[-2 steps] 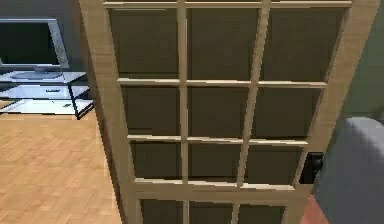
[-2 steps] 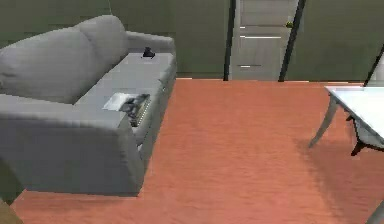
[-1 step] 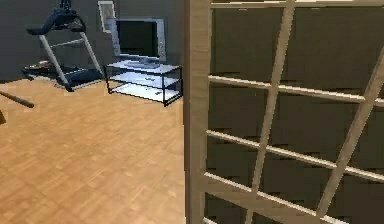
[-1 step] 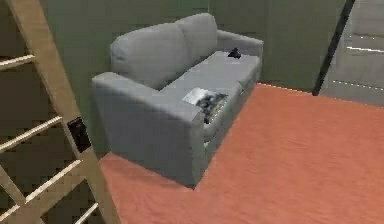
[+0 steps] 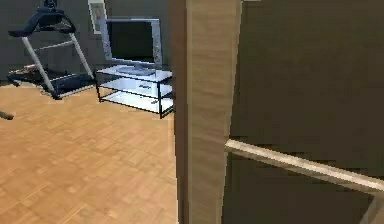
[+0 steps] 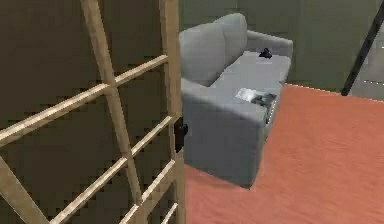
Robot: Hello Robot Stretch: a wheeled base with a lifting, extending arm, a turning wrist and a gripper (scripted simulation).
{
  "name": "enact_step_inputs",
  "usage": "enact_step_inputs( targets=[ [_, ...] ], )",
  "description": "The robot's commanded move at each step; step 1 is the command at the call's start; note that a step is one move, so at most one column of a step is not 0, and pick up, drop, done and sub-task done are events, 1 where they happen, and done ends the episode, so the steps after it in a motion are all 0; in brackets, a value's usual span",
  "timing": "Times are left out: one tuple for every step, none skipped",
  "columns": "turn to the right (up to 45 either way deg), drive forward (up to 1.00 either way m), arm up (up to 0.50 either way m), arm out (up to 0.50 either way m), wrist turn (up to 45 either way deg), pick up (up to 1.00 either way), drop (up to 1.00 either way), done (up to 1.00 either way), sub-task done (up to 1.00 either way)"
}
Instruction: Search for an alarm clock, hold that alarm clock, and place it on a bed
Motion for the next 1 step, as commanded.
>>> enact_step_inputs(
  targets=[
    [-45.0, 0.0, 0.0, 0.0, 0.0, 0.0, 0.0, 0.0, 0.0]
  ],
)
